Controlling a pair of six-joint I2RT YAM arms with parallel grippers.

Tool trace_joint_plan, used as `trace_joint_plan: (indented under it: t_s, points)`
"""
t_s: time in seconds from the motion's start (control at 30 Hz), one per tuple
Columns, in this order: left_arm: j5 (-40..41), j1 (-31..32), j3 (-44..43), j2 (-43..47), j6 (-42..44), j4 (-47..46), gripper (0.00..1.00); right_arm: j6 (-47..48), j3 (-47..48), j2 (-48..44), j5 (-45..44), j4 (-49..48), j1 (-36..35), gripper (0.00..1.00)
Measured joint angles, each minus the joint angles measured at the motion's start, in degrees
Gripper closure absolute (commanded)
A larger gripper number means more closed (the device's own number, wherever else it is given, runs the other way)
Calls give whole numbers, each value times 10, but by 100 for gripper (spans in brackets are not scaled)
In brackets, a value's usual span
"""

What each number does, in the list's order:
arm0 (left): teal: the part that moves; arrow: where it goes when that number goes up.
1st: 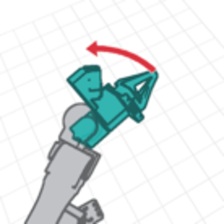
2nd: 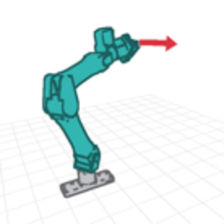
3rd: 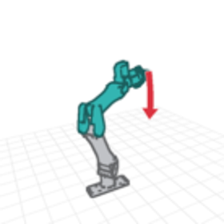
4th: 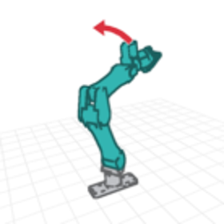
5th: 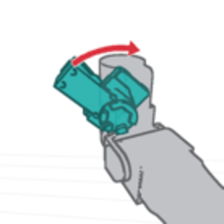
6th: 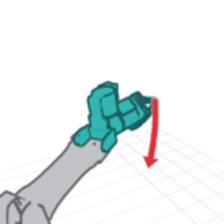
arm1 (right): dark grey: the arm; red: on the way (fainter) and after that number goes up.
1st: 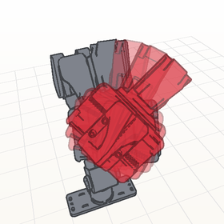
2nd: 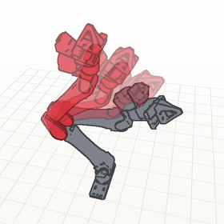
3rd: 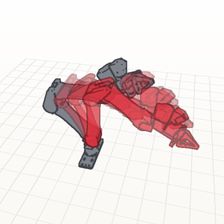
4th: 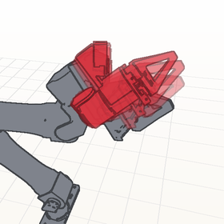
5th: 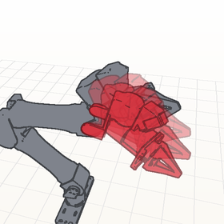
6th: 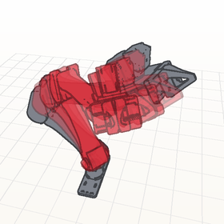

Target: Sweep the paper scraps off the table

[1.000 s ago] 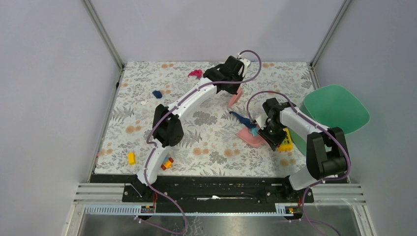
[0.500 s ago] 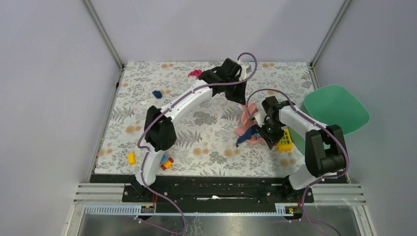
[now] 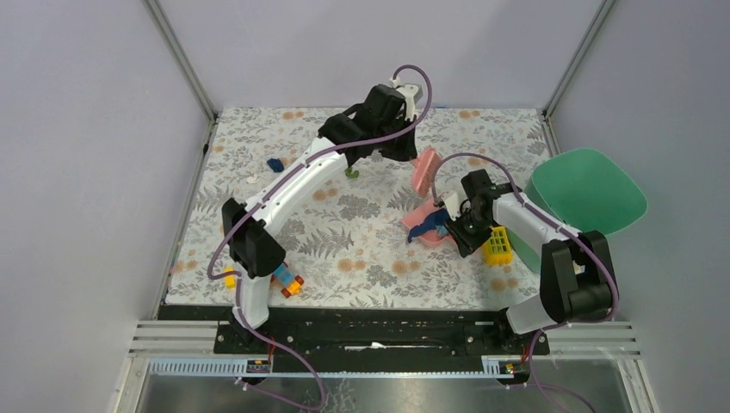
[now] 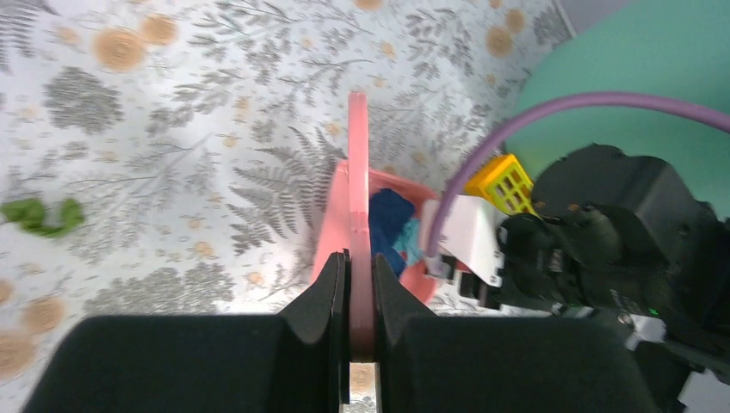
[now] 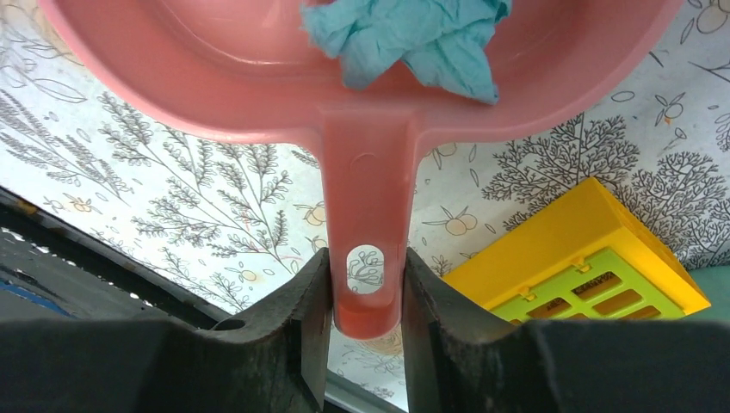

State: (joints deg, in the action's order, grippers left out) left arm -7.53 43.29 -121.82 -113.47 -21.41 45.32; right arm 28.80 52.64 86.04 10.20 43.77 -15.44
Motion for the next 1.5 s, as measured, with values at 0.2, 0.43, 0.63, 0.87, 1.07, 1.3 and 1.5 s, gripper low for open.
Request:
trace_joint_plan:
  t_s: [0.2,0.43,0.63,0.87,1.07,1.3,1.5]
  points:
    - [88,0,34,37,37,3,100,3,-17,-37,32,-21,0,100]
    - [287,-3,43,34,137,26,100,3,-17,-37,40,-30,0,100]
    - [430,-18,43,-18,232,15,100,8,-7,-2,30,-7,0,100]
    - [469,-48,15,-135,273,16,100,22,80,63,-8,48,-19,100]
    - [413,-85,14,-163,250,36,100,24,165,157,-62,56,-60,100]
    - [300,-93,14,-146,218,47,100,29,262,249,-127,69,-99,100]
    - [146,-92,9,-109,189,52,100,30,313,288,-138,68,-122,100]
